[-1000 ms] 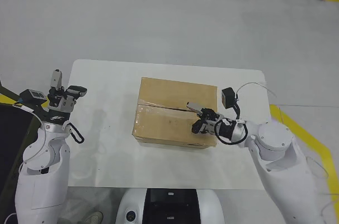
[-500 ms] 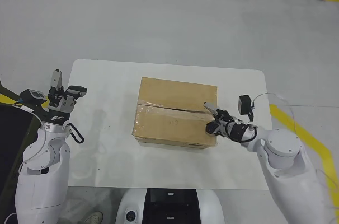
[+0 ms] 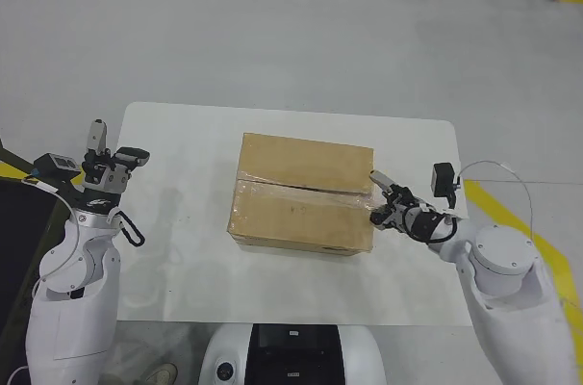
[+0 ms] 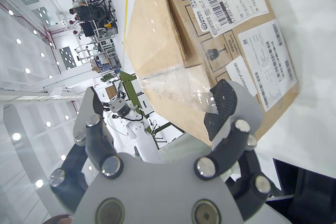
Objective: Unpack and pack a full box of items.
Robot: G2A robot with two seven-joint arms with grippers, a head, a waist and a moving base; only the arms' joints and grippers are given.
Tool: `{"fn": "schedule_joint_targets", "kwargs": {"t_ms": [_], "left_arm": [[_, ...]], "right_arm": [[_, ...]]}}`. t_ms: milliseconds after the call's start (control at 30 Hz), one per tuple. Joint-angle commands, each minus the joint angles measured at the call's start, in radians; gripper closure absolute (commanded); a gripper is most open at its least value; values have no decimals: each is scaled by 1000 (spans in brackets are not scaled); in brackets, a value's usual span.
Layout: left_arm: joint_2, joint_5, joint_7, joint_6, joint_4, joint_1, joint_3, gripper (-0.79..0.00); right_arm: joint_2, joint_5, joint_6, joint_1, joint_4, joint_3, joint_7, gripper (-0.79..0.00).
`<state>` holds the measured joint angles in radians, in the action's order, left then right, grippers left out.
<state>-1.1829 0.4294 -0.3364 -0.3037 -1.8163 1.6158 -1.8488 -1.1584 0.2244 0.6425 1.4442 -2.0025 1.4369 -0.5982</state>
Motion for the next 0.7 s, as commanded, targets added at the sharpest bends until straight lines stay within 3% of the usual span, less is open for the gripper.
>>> {"fn": "schedule_joint_targets", "kwargs": {"t_ms": [0,100,200,367,667], "left_arm": [[0,0,0,0,0,0,0,-785],[0,0,0,0,0,0,0,-785],[0,0,0,0,0,0,0,-785],[0,0,0,0,0,0,0,-785],[0,0,0,0,0,0,0,-785]], "right_arm": [[2,-6,10,0,-4,0,3,-252],[6,-26,28,-1,-10,-4,0,-246],[10,-49,50,-4,-21,-8,-1,-102],[17,-78,88,-9,-36,-14,-5,0],[28,-145,97,-42,-106,-42,-16,0]]}}
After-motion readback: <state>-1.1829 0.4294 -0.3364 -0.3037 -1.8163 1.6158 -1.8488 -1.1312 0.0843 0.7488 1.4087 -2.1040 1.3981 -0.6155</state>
